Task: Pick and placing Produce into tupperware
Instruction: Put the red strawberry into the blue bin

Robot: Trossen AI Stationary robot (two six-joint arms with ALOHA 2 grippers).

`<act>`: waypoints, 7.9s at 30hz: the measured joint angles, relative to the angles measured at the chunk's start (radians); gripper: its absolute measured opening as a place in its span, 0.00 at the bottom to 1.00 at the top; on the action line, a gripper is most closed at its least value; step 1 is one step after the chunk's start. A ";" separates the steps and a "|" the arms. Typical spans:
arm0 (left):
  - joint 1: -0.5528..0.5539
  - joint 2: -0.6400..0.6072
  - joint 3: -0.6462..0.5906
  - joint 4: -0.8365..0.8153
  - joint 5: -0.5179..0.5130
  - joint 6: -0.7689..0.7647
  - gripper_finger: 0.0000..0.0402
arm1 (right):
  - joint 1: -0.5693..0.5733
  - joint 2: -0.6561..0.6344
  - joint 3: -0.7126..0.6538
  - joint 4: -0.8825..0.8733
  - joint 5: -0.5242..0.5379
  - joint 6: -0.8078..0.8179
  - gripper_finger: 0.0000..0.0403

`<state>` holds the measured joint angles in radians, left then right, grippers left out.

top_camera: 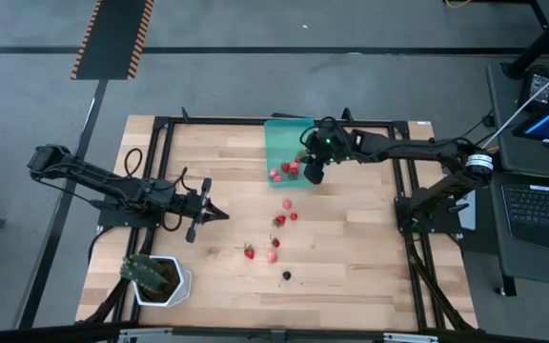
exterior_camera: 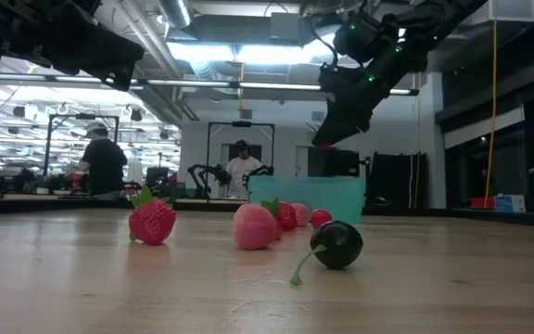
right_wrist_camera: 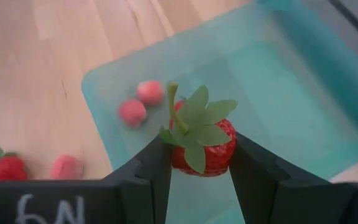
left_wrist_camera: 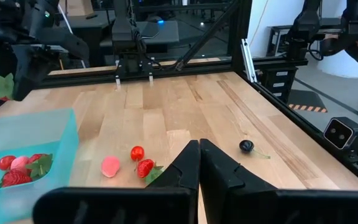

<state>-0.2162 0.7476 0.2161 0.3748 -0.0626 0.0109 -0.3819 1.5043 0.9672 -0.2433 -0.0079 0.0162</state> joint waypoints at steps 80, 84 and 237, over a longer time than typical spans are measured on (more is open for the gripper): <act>0.000 0.000 0.000 0.007 -0.166 0.001 0.16 | -0.008 0.231 0.321 -0.361 -0.055 -0.082 0.60; 0.000 0.000 0.000 0.007 -0.164 -0.007 0.18 | 0.036 0.154 0.292 -0.312 -0.056 -0.095 0.60; -0.190 1.018 0.886 -0.922 -0.095 -0.115 0.30 | 0.654 -0.505 -0.386 0.245 0.068 0.210 0.60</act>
<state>-0.4061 1.7656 1.1023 -0.5467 -0.1577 -0.1040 0.2726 0.9993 0.5808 0.0017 0.0601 0.2264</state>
